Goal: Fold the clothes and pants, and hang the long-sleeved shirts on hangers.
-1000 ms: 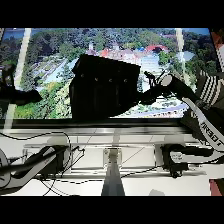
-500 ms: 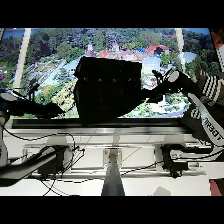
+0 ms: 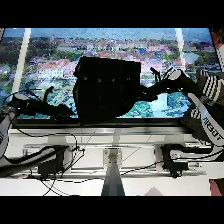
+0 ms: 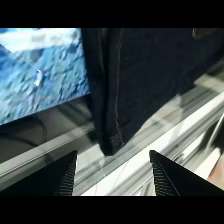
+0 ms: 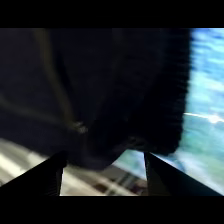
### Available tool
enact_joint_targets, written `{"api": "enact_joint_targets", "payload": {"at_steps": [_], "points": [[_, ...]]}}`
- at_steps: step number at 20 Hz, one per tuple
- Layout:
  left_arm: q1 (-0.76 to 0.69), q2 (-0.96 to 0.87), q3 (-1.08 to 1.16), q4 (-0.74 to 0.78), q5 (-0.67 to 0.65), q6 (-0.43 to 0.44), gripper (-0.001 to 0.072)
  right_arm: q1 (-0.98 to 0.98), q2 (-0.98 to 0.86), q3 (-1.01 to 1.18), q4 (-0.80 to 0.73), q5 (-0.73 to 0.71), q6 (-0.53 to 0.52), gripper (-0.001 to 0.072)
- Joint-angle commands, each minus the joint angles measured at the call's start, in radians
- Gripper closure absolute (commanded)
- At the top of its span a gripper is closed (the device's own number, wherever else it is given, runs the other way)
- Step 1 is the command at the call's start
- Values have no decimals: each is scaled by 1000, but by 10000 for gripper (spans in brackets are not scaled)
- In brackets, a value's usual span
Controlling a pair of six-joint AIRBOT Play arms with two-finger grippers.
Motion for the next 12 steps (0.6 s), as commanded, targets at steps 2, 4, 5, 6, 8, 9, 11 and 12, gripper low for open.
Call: {"api": "enact_joint_targets", "payload": {"at_steps": [2,4,5,6,8,9,11,12], "points": [[-59,-8,-47,31,35,6,194,104,0,1,65,-25,-59,181],[-67,-8,-52,35,51,7,194,117,0,0,64,-45,-59,181],[-67,-8,-52,39,69,6,195,116,0,0,64,-47,-59,181],[-67,-8,-52,42,86,6,195,114,0,0,64,-46,-59,181],[-67,-10,-52,42,103,6,195,114,1,0,64,-44,-59,181],[-68,-10,-52,42,114,7,195,114,1,0,64,-44,-59,181],[-71,-10,-54,40,149,7,195,114,1,0,64,-44,-59,181],[-71,-10,-56,31,165,7,196,114,1,0,64,-45,-59,181]]}}
